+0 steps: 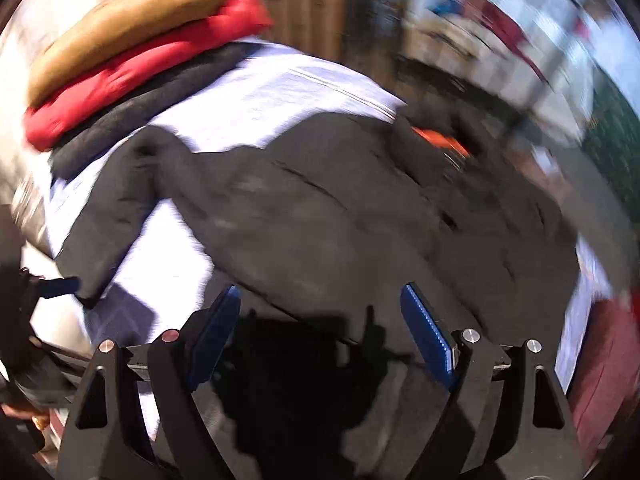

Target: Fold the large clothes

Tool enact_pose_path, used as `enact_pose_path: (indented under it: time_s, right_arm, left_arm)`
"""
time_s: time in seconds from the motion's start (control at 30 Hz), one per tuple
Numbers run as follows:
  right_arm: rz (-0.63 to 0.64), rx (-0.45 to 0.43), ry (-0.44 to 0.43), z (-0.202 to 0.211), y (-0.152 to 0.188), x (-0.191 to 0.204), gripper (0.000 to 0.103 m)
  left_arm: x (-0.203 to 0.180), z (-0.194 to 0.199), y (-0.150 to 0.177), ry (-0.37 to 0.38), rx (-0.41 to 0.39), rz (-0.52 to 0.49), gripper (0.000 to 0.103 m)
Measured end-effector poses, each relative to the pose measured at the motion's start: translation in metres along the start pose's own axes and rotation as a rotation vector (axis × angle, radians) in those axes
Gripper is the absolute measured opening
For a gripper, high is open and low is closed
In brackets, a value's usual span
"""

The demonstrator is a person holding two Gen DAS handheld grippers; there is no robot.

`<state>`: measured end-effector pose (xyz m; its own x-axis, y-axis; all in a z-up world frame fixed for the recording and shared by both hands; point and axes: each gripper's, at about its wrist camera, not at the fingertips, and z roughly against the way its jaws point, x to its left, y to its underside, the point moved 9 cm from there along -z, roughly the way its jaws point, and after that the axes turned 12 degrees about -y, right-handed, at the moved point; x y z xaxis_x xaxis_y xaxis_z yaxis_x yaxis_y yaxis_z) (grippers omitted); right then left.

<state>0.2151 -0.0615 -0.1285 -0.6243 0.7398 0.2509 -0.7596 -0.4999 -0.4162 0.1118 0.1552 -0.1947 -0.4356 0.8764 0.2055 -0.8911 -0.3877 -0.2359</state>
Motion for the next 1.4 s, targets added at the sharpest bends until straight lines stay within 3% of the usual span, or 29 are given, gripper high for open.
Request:
enact_pose_path:
  time_s: [0.1, 0.2, 0.23, 0.33, 0.47, 0.57, 0.6, 0.67, 0.7, 0.73, 0.77, 0.8, 0.83, 0.87, 0.97, 1.03, 1.1, 1.2, 1.23, 1.27, 1.33, 1.37, 1.4]
  right_arm:
    - [-0.330, -0.025, -0.021, 0.010, 0.019, -0.090, 0.082]
    - [-0.582, -0.100, -0.001, 0.032, 0.038, -0.167, 0.082]
    - [-0.582, -0.100, -0.001, 0.032, 0.038, -0.167, 0.082]
    - [-0.765, -0.154, -0.004, 0.047, 0.058, -0.218, 0.079]
    - [-0.998, -0.200, -0.118, 0.044, 0.080, -0.256, 0.065]
    - [-1.125, -0.257, -0.243, 0.036, 0.081, -0.266, 0.062]
    - [-1.151, -0.258, -0.277, 0.031, 0.079, -0.267, 0.062]
    - [-1.204, -0.224, -0.330, 0.014, 0.080, -0.266, 0.060]
    - [-1.229, -0.214, -0.347, 0.007, 0.080, -0.266, 0.054]
    - [-1.232, -0.213, -0.353, 0.004, 0.078, -0.265, 0.048]
    - [-1.210, -0.207, -0.354, 0.001, 0.073, -0.264, 0.027]
    - [-1.183, -0.206, -0.358, 0.000, 0.067, -0.262, 0.014]
    - [-1.147, -0.211, -0.354, 0.004, 0.060, -0.261, 0.012]
    - [-1.104, -0.226, -0.333, 0.009, 0.053, -0.261, 0.010]
    - [-1.046, -0.314, -0.284, 0.032, 0.038, -0.266, 0.008]
    - [-1.053, -0.390, -0.209, 0.052, 0.037, -0.280, 0.008]
    - [-1.088, -0.404, -0.192, 0.053, 0.043, -0.288, 0.008]
    - [-1.071, -0.311, -0.166, 0.033, 0.055, -0.291, 0.011]
    - [-1.059, -0.287, -0.156, 0.029, 0.059, -0.292, 0.014]
    - [-1.054, -0.266, -0.147, 0.027, 0.062, -0.291, 0.022]
    - [-1.100, -0.235, -0.152, 0.023, 0.073, -0.290, 0.041]
    - [-1.125, -0.229, -0.132, 0.026, 0.079, -0.292, 0.060]
    - [-1.151, -0.225, -0.073, 0.033, 0.089, -0.294, 0.067]
  left_arm:
    - [-0.013, 0.006, -0.027, 0.033, -0.034, -0.006, 0.097]
    - [-0.031, 0.017, -0.058, 0.059, -0.085, -0.027, 0.097]
    - [-0.038, 0.023, -0.068, 0.067, -0.106, -0.032, 0.097]
    - [-0.058, 0.030, -0.097, 0.095, -0.146, -0.057, 0.097]
    - [-0.090, 0.005, -0.109, 0.049, -0.106, -0.157, 0.091]
    - [-0.105, -0.004, -0.106, 0.111, -0.080, -0.166, 0.086]
    - [-0.109, -0.009, -0.104, 0.122, -0.064, -0.167, 0.083]
    - [-0.114, -0.015, -0.097, 0.149, -0.025, -0.156, 0.063]
    - [-0.116, -0.016, -0.094, 0.166, -0.012, -0.141, 0.061]
    - [-0.117, -0.015, -0.093, 0.169, -0.010, -0.128, 0.054]
    - [-0.117, -0.014, -0.093, 0.166, -0.019, -0.128, 0.041]
    - [-0.118, -0.013, -0.093, 0.156, -0.030, -0.136, 0.034]
    - [-0.117, -0.010, -0.094, 0.150, -0.042, -0.141, 0.021]
    - [-0.115, -0.003, -0.096, 0.169, -0.064, -0.130, 0.016]
    - [-0.109, 0.023, -0.104, 0.214, -0.150, -0.081, 0.014]
    - [-0.111, 0.033, -0.102, 0.231, -0.178, -0.066, 0.015]
    - [-0.122, 0.021, -0.091, 0.186, -0.135, -0.091, 0.017]
    - [-0.134, -0.017, -0.067, 0.075, -0.062, -0.170, 0.021]
    - [-0.135, -0.027, -0.061, 0.047, -0.051, -0.193, 0.028]
    - [-0.134, -0.036, -0.055, 0.018, -0.037, -0.208, 0.037]
    - [-0.129, -0.040, -0.051, 0.024, -0.029, -0.187, 0.039]
    - [-0.127, -0.040, -0.052, 0.026, -0.024, -0.174, 0.045]
    - [-0.122, -0.040, -0.052, 0.019, -0.010, -0.163, 0.049]
